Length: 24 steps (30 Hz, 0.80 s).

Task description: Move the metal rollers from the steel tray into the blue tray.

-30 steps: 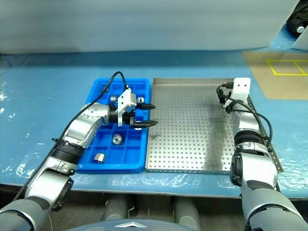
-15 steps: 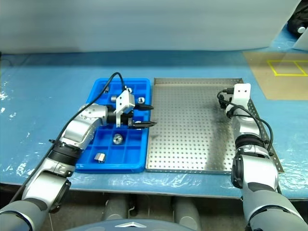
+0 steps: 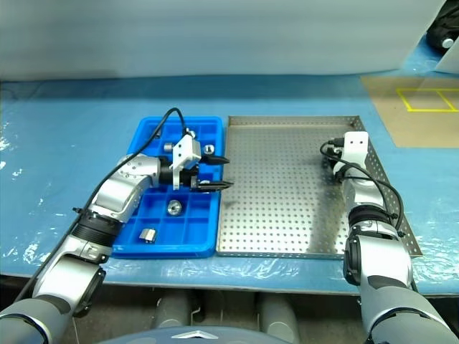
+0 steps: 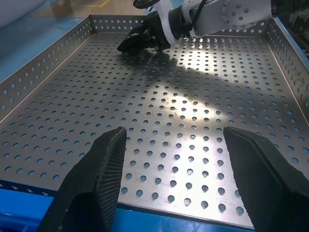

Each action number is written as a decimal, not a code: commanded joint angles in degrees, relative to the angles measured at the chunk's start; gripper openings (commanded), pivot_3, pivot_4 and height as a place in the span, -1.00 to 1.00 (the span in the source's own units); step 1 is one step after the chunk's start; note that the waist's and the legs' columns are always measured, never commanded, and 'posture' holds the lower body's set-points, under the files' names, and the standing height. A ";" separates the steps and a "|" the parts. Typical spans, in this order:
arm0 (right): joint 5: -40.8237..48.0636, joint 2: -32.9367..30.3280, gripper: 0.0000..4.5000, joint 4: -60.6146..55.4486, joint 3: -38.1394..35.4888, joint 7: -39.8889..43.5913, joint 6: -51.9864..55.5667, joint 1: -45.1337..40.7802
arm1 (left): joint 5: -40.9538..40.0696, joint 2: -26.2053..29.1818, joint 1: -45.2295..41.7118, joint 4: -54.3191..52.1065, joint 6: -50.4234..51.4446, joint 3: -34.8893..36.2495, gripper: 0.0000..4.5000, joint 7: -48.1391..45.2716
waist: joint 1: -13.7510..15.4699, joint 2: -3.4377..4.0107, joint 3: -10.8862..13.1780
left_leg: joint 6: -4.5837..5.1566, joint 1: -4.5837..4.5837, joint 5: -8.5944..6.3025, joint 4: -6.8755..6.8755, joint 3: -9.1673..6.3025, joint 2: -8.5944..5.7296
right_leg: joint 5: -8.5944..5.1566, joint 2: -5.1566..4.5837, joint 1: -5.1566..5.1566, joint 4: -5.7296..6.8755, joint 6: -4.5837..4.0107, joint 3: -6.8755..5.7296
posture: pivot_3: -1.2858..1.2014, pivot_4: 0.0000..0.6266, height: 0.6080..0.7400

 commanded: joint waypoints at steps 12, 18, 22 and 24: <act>1.82 3.46 -0.25 -15.69 2.24 7.66 4.48 -1.21 | -6.25 5.85 -1.98 -5.51 6.81 5.41 0.50 -3.42 | 0.00 0.02 0.02 | -0.02 -0.45 0.05 -0.07 0.12 0.01 | 0.00 0.05 -0.68 0.14 -0.01 0.12 | -0.10 -0.52 1.00; 6.05 8.38 -0.25 -29.05 5.00 15.43 12.80 -0.52 | -7.01 7.05 -3.06 -5.07 8.38 7.74 0.50 -2.34 | 0.39 0.03 0.02 | 0.01 -0.54 0.04 -0.09 0.11 0.01 | -0.01 0.04 -0.73 0.11 -0.02 0.09 | -0.06 -0.52 1.00; 13.57 9.16 -0.25 -47.99 13.25 31.91 24.90 3.46 | -8.49 11.30 2.92 -12.35 11.36 8.75 0.50 -3.43 | 0.36 0.02 0.03 | -0.03 -0.53 0.05 -0.27 0.06 0.02 | -0.02 0.05 -0.78 0.06 -0.05 0.08 | -0.01 -0.52 1.00; 16.23 5.83 -0.25 -56.59 18.28 40.28 30.66 6.72 | -8.60 14.35 7.19 -16.15 11.79 9.19 0.50 -3.98 | 0.77 0.02 0.03 | 0.01 -0.48 0.09 -0.48 -0.06 0.02 | -0.07 0.06 -0.78 0.04 -0.12 0.01 | 0.02 -0.52 1.00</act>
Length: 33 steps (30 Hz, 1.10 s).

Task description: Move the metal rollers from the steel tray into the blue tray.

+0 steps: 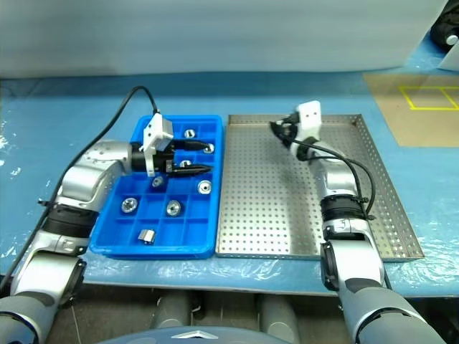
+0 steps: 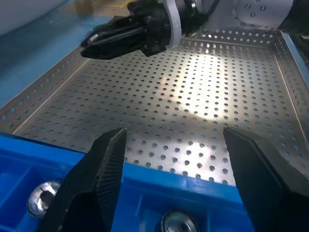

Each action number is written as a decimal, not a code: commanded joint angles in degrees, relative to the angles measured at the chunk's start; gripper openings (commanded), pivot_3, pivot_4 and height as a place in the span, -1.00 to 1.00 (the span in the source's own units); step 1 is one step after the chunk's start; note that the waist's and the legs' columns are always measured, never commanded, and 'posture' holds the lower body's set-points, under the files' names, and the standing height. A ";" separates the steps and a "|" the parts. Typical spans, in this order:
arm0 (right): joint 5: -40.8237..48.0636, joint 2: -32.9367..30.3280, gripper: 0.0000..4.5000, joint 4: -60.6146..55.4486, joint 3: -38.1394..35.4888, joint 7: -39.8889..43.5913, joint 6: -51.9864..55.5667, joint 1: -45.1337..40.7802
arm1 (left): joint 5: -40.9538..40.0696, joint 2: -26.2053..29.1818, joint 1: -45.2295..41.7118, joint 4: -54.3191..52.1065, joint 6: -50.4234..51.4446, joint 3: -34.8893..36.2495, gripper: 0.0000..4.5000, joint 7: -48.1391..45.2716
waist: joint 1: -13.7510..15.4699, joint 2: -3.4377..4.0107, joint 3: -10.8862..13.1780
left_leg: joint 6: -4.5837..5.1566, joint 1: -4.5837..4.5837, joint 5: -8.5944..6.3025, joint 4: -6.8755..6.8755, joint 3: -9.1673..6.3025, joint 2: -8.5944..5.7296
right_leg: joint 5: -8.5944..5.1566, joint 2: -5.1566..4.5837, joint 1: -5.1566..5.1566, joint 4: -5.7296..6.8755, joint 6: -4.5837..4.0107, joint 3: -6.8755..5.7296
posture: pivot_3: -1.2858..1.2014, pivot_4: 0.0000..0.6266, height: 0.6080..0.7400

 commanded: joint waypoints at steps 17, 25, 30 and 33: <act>3.72 -7.54 -0.25 -14.01 24.12 36.52 10.80 3.11 | -10.06 12.95 35.84 -35.03 10.39 16.89 0.50 8.15 | 6.12 -0.11 0.05 | -0.37 0.17 0.11 -0.29 -0.44 0.12 | -0.11 -0.12 0.09 -0.06 -0.07 -0.11 | 0.33 -0.52 1.00; 0.72 -5.59 -0.25 -10.16 28.71 41.92 7.67 2.22 | -12.92 11.93 42.84 -42.46 12.94 19.65 0.50 14.81 | 9.05 -0.16 0.03 | -0.38 0.30 0.11 -0.36 -0.46 0.13 | -0.14 -0.11 0.20 -0.12 -0.07 -0.09 | 0.40 -0.52 1.00; -0.04 -4.90 -0.25 -9.95 29.20 43.03 6.88 2.82 | -13.34 12.12 41.99 -42.57 13.02 18.08 0.50 16.36 | 9.38 -0.19 0.01 | -0.53 0.65 0.20 -0.68 -0.49 0.11 | -0.36 -0.10 0.30 -0.04 0.30 0.01 | 0.39 -0.52 1.00; -0.68 -3.56 0.18 -8.85 27.56 40.16 6.36 2.79 | -12.63 12.08 40.21 -41.23 12.39 16.33 0.50 16.44 | 9.33 -0.18 -0.01 | -0.65 0.69 0.27 -0.81 -0.50 0.12 | -0.21 -0.02 0.27 -0.04 -0.09 0.02 | 0.36 -0.52 1.00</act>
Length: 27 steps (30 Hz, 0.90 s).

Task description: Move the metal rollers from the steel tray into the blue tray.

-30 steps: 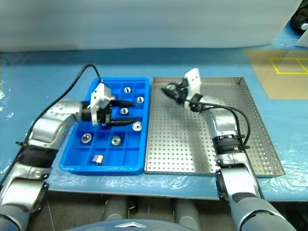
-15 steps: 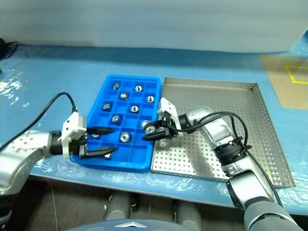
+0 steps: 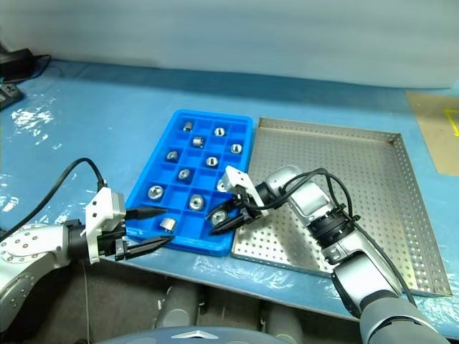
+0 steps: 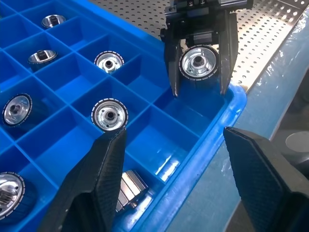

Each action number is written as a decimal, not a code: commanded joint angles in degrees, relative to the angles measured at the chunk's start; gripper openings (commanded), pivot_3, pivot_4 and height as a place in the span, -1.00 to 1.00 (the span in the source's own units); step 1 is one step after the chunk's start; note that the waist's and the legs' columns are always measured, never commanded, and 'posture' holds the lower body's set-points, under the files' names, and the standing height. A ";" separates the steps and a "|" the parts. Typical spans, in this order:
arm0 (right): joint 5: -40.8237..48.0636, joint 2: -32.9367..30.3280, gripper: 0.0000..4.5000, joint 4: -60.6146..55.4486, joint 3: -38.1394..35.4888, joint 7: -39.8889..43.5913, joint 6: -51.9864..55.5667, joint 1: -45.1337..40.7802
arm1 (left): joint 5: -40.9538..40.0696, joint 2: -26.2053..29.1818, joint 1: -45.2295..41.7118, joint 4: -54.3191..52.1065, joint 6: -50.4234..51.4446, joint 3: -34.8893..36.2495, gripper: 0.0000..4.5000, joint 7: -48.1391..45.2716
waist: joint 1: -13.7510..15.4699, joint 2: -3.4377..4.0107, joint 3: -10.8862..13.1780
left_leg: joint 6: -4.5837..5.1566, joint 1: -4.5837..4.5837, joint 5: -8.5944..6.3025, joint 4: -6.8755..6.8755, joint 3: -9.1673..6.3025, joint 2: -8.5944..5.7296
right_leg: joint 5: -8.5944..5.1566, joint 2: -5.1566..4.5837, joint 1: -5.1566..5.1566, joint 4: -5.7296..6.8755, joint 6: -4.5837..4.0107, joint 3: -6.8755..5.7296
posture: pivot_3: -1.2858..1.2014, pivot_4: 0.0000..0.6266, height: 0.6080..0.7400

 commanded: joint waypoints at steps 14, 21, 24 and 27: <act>3.64 -1.02 0.47 0.67 -13.71 -9.92 3.25 -0.15 | 2.88 -3.50 -19.02 12.94 -5.27 -9.33 0.50 -1.76 | -0.29 -0.03 -0.03 | -0.22 -0.05 0.15 0.21 -0.03 -0.09 | 0.03 -0.02 0.09 0.21 -0.04 -0.01 | 0.21 -0.52 1.00; 3.53 -2.85 0.47 -5.60 -22.68 -21.91 3.49 3.82 | 6.19 -9.58 -29.40 24.99 -9.57 -13.31 0.50 -2.36 | -1.80 -0.07 -0.06 | -0.40 -0.13 0.27 0.34 0.01 -0.15 | 0.05 0.10 0.05 0.24 -0.05 -0.09 | 0.09 -0.52 1.00; 2.46 -2.01 0.47 -6.17 -25.46 -28.35 2.05 5.70 | 9.35 -12.23 -33.82 31.29 -12.69 -15.44 0.50 -1.90 | -2.71 -0.07 -0.06 | -0.38 -0.15 0.26 0.37 0.06 -0.19 | 0.06 0.09 0.06 0.23 -0.04 -0.08 | 0.05 -0.52 1.00; 2.21 -1.39 0.47 -7.41 -26.16 -32.03 1.67 7.35 | 10.85 -14.75 -36.65 35.18 -14.61 -16.41 0.50 -1.97 | -3.94 -0.07 -0.06 | -0.36 -0.21 0.25 0.49 0.06 -0.19 | 0.07 0.08 0.04 0.24 -0.03 -0.08 | 0.03 -0.52 1.00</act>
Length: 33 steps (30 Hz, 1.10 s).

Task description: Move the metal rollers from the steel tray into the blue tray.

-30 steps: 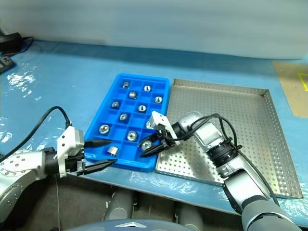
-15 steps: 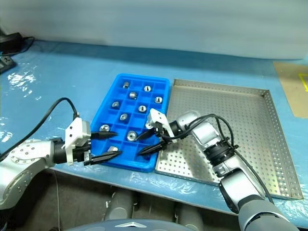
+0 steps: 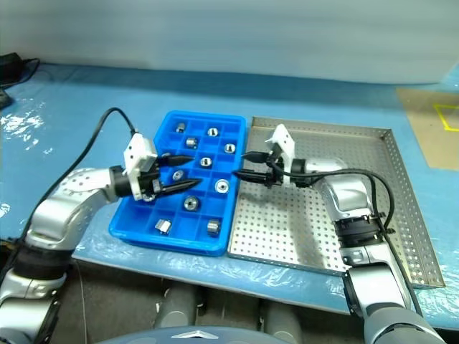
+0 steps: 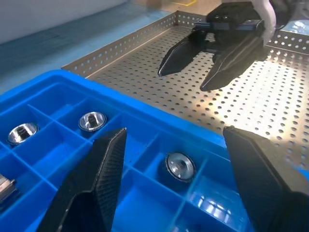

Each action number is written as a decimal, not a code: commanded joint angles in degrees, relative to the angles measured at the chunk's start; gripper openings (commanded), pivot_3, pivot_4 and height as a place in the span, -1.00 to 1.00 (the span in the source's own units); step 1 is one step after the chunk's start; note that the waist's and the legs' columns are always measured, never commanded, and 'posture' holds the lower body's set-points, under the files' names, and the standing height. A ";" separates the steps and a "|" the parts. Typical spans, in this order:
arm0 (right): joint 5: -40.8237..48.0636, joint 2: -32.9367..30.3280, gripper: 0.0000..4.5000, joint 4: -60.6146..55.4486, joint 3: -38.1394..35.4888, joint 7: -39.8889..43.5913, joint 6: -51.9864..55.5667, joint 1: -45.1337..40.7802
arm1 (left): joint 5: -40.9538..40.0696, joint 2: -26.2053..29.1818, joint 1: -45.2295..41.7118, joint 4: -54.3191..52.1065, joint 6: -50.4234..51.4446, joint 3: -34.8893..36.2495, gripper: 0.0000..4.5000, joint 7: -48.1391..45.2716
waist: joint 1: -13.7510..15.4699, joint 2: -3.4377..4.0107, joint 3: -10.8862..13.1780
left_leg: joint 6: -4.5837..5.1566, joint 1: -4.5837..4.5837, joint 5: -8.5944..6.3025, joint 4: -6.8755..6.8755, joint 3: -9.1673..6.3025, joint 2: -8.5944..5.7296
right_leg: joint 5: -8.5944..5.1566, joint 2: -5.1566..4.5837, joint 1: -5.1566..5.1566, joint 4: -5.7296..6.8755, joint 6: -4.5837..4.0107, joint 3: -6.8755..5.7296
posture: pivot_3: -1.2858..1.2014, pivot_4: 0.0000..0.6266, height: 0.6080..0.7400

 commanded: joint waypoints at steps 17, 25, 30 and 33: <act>2.59 -1.54 0.47 -6.84 -4.44 -7.52 0.74 3.61 | 3.46 -3.66 -5.40 8.88 -6.48 -1.30 0.50 -4.31 | -1.83 0.00 0.00 | 0.13 0.02 -0.07 0.16 0.06 0.02 | 0.00 -0.01 0.06 0.02 -0.02 -0.01 | 0.00 -0.52 1.00; 2.75 -1.18 0.47 -6.84 -4.01 -8.26 0.57 3.88 | 4.62 -3.45 -6.28 10.49 -7.76 -1.31 0.50 -4.79 | -1.80 0.00 0.00 | 0.14 0.01 -0.08 0.18 0.07 0.02 | 0.01 -0.01 0.07 0.03 -0.03 -0.01 | -0.01 -0.52 1.00; 2.50 -0.75 0.47 -6.31 -3.85 -9.16 0.18 3.46 | 4.09 -3.42 -6.41 9.64 -7.06 -1.14 0.50 -5.37 | -1.84 0.00 0.00 | 0.16 0.02 -0.09 0.18 0.08 0.03 | 0.00 -0.01 0.07 0.03 -0.03 -0.01 | -0.01 -0.52 1.00; 2.65 -0.72 0.47 -6.30 -4.09 -9.43 0.24 3.19 | 4.01 -3.36 -6.73 9.88 -6.98 -0.95 0.50 -5.61 | -1.82 0.00 0.00 | 0.17 0.01 -0.10 0.18 0.08 0.03 | 0.00 -0.01 0.07 0.03 -0.03 -0.01 | -0.01 -0.52 1.00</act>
